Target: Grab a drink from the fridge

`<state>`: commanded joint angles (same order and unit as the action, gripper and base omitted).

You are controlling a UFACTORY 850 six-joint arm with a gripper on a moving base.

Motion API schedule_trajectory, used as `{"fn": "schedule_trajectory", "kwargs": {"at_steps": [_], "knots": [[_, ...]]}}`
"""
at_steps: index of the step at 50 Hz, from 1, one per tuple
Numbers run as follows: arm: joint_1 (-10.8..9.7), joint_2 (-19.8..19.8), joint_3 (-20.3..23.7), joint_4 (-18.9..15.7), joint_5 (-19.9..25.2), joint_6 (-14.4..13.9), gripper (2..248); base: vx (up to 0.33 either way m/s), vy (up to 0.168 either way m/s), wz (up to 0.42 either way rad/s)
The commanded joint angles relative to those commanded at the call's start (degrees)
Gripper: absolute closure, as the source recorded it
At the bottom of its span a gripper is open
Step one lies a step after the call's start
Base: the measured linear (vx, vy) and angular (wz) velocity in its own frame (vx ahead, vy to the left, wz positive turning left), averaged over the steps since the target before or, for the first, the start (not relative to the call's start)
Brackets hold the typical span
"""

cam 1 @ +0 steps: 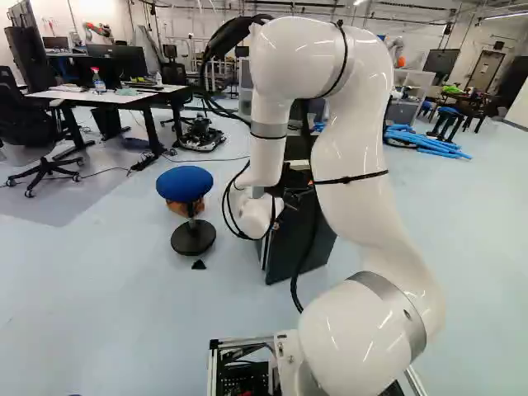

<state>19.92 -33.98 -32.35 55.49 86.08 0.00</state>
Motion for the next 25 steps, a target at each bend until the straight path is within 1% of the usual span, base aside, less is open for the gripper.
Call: {"fn": "schedule_trajectory", "kwargs": {"at_steps": [25], "knots": [[1.87,1.10,1.90,3.04,0.00,0.00,3,0.000,0.000,0.000]]}}
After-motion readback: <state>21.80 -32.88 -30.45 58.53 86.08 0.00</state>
